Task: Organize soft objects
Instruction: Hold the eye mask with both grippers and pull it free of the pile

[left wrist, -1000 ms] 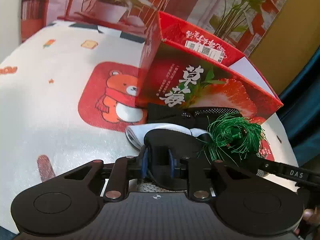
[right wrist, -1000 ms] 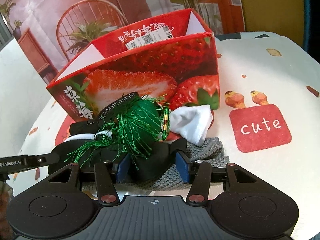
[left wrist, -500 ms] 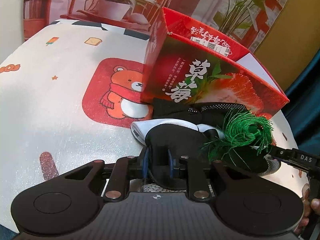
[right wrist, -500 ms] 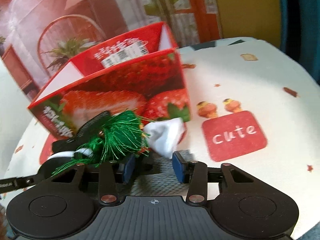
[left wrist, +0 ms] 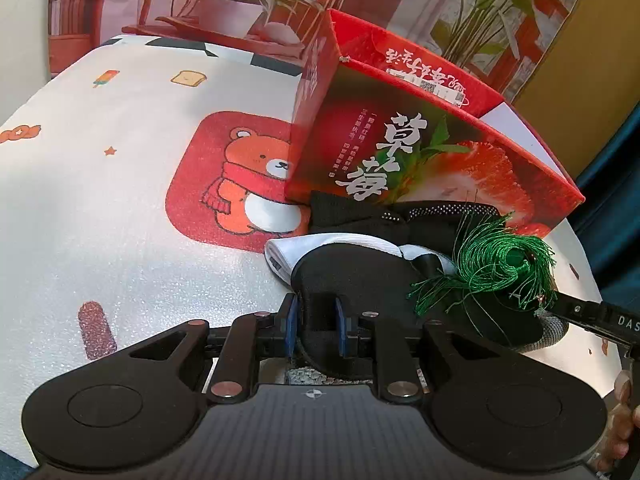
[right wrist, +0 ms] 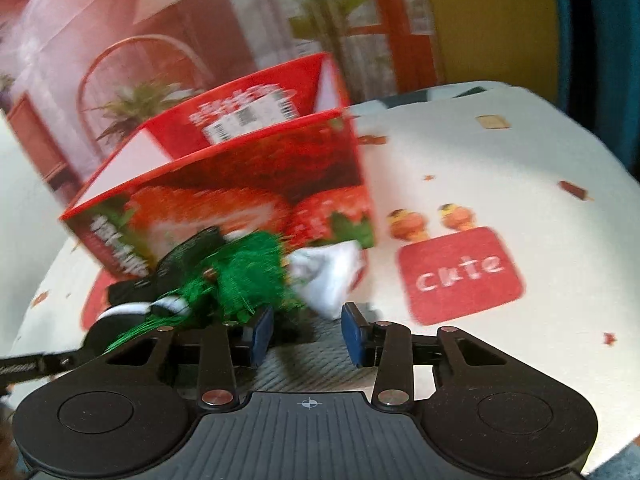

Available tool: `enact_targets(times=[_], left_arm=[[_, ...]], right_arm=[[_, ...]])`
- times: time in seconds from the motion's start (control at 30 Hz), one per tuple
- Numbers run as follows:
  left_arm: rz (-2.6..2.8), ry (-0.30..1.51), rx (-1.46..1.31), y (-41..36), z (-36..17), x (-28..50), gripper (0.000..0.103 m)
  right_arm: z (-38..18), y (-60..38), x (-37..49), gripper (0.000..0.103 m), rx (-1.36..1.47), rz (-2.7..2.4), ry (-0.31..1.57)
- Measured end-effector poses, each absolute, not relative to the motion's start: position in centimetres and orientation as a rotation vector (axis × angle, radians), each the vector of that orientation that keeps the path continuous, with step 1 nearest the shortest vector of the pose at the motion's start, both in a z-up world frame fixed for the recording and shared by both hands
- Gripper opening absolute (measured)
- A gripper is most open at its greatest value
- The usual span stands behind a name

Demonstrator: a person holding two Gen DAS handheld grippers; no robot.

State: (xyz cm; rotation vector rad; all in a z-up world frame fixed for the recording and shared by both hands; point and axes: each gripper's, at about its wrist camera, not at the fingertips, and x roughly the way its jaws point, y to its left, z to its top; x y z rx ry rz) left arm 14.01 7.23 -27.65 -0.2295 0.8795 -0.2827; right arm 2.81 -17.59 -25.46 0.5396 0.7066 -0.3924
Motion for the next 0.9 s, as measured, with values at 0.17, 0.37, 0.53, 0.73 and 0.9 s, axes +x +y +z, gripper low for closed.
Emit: enact_targets(times=[0.17,0.37,0.53,0.73,0.9], left_arm=[[-0.287,0.878,-0.234,7.3,-27.7,14.0,0.021],[-0.293,0.864,-0.223,7.2,-27.6,14.0,0.02],[-0.3,0.803,-0.196,7.0,-26.2,13.4,0.018],[-0.324,0.723,-0.165,6.6,-24.0,12.7,0.016],[-0.352,0.679,-0.141,5.8,-22.7,12.2,0.014]], right_arm=[[-26.3,-16.7,4.6,0.038,0.506,-0.328,0.755],[-27.6,-17.5,6.1,0.039,0.586,-0.292,0.769],[-26.7,-17.1,6.2,0.027,0.564,-0.264,0.755],[-25.0,-18.1,5.1,0.007,0.613,-0.262,0.699],[-23.7,-18.0,4.8,0.007,0.637,-0.224,0.662]])
